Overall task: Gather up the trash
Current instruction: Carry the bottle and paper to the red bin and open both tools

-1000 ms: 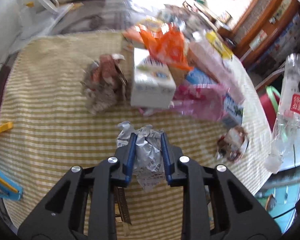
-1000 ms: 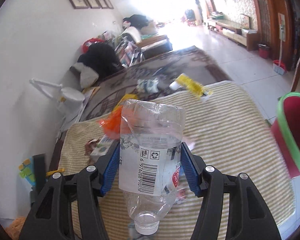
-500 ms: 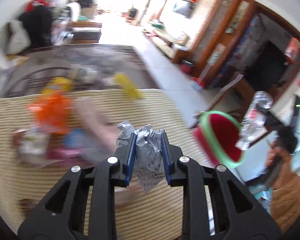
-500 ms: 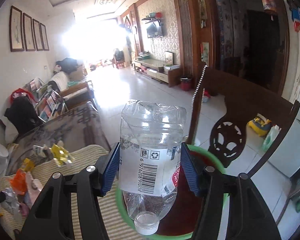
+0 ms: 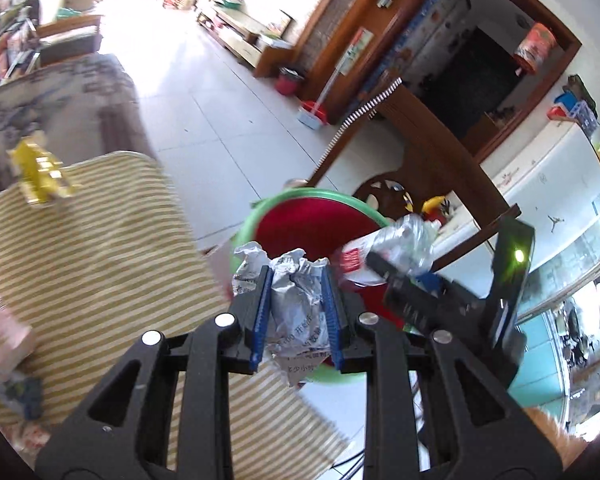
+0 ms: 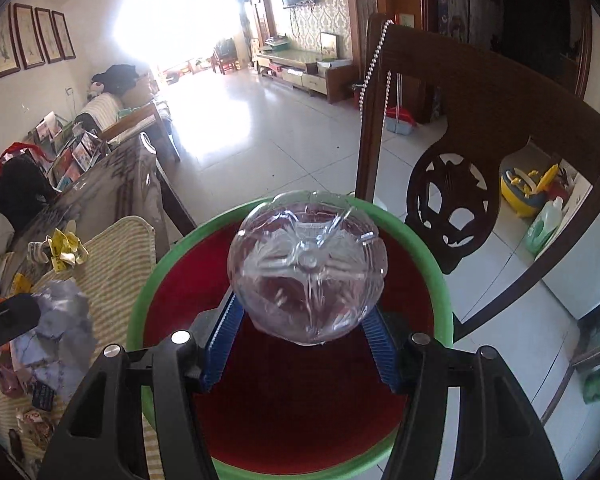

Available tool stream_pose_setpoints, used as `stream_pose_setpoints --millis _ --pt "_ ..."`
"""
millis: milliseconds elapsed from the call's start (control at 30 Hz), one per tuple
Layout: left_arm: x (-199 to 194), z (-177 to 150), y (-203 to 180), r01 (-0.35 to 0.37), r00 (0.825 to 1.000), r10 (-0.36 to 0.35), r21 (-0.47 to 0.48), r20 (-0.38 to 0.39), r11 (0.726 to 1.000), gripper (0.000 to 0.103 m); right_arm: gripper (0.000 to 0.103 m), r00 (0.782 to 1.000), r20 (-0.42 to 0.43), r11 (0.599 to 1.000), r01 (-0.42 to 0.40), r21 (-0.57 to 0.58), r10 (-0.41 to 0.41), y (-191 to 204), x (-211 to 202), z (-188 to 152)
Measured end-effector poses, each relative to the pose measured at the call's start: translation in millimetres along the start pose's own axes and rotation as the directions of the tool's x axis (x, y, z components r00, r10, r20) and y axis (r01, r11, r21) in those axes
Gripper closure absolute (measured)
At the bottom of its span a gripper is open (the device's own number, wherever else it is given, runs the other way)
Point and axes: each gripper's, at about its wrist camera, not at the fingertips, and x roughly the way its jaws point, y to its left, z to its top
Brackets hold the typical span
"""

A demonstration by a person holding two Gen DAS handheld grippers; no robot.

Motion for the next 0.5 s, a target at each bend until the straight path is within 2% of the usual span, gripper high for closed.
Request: stream_pose_setpoints --millis 200,500 --pt "45 2 -23 0.025 0.997 -0.023 0.027 -0.071 0.999 0.079 0.045 0.999 -0.042 1.000 0.006 0.009 -0.006 -10 -1 -11" --pt "70 -2 -26 -0.027 0.992 0.035 0.063 -0.125 0.998 0.079 0.044 0.999 -0.043 0.999 0.030 0.045 -0.028 -25 -10 -14"
